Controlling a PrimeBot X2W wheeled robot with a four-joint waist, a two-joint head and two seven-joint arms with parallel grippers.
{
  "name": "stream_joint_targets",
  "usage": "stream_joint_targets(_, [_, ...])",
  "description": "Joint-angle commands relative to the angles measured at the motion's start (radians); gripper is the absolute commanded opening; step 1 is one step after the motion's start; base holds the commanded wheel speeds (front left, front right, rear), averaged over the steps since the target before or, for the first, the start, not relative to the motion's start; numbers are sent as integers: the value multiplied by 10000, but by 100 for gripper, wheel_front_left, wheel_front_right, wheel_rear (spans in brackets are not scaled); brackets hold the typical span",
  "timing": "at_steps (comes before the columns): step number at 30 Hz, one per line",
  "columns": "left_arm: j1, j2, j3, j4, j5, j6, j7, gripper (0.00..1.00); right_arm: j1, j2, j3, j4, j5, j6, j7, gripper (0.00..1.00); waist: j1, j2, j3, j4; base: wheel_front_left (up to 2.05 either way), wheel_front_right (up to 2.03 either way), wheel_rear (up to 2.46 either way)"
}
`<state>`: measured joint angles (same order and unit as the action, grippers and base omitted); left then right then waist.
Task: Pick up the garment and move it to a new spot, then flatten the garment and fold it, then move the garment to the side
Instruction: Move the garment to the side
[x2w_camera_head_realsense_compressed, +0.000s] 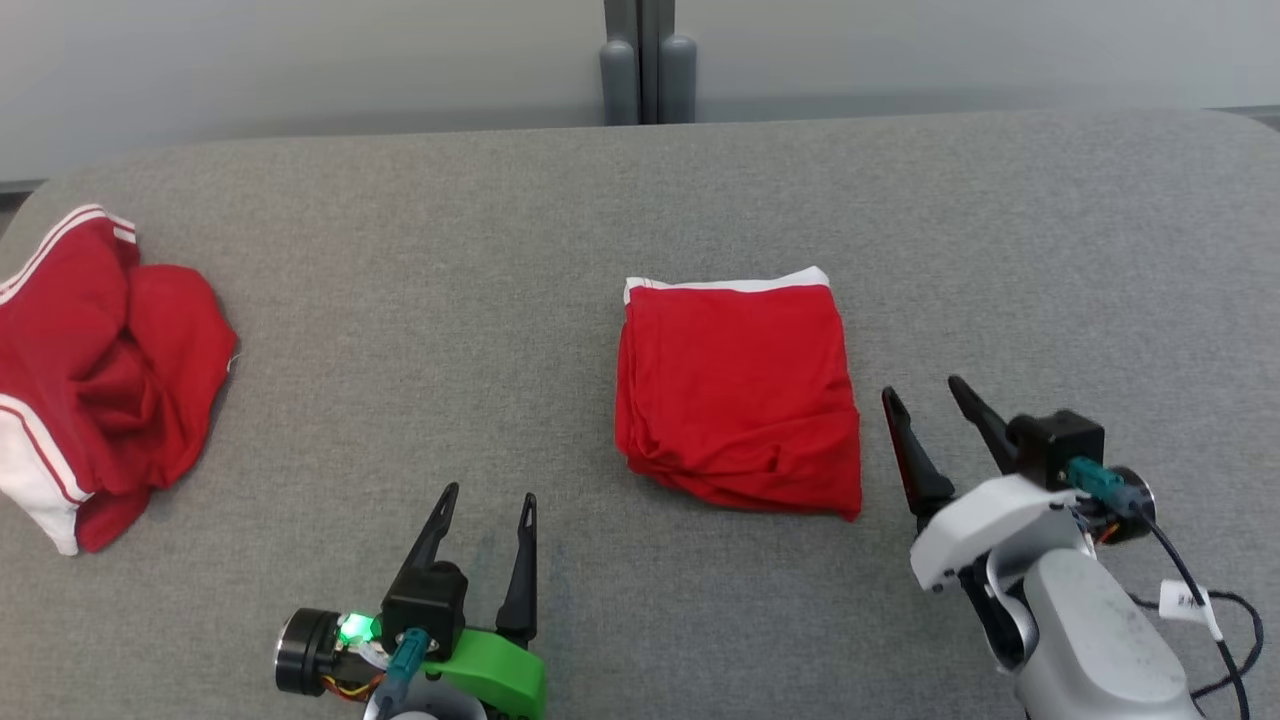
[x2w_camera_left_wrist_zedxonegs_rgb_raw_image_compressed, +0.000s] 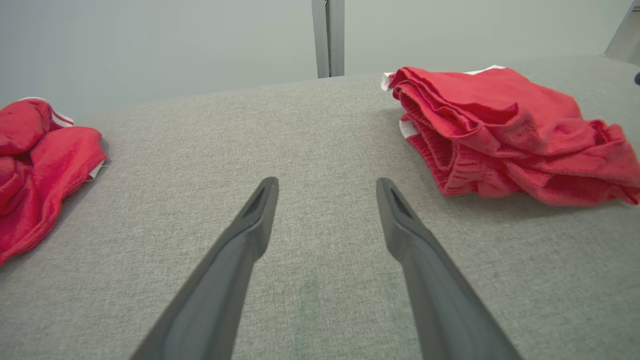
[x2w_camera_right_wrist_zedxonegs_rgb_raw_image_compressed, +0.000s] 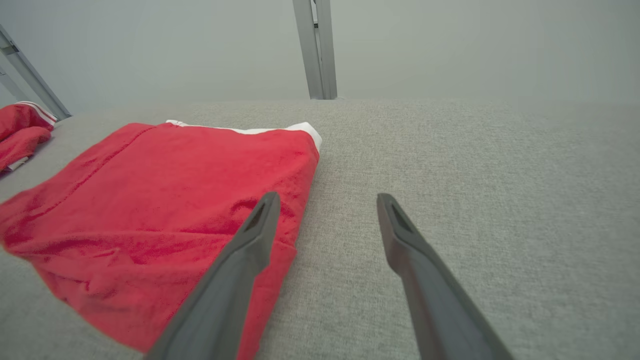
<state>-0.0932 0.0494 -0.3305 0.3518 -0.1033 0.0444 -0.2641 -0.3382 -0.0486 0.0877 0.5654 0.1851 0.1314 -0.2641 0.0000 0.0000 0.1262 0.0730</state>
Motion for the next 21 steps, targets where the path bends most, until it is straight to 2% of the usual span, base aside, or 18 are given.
stream_joint_targets(1, [-239,31,-81,-17,-100,53,-3,100,-500,-47,78,331,-40,-14,-4,100,0,0,700,570,0,0,0])
stream_joint_targets(8, [-588,29,-414,-17,-337,178,-3,100,-2003,-49,314,2325,-130,-14,-4,100,0,0,1197,1054,0,0,0])
stream_joint_targets(9, [-616,29,-454,-21,-368,183,-3,100,-2105,-53,299,2622,-55,-14,-2,98,0,0,1239,1098,0,0,0])
stream_joint_targets(11, [-682,28,-480,-38,-407,215,-3,100,-2255,-56,311,2997,48,-14,-4,13,0,0,1288,1142,0,0,0])
stream_joint_targets(12, [-713,28,-492,-48,-425,229,-3,100,-2310,-51,347,3149,144,-14,-2,0,0,0,1311,1154,0,0,0])
stream_joint_targets(16, [-804,28,-475,-125,-410,266,-3,100,-2300,-65,228,3459,410,-16,16,0,0,0,1346,1033,0,0,0])
stream_joint_targets(21, [-845,28,-431,-230,-227,108,-3,100,-2121,-100,-61,3028,514,-28,21,0,0,0,1175,391,0,0,0])
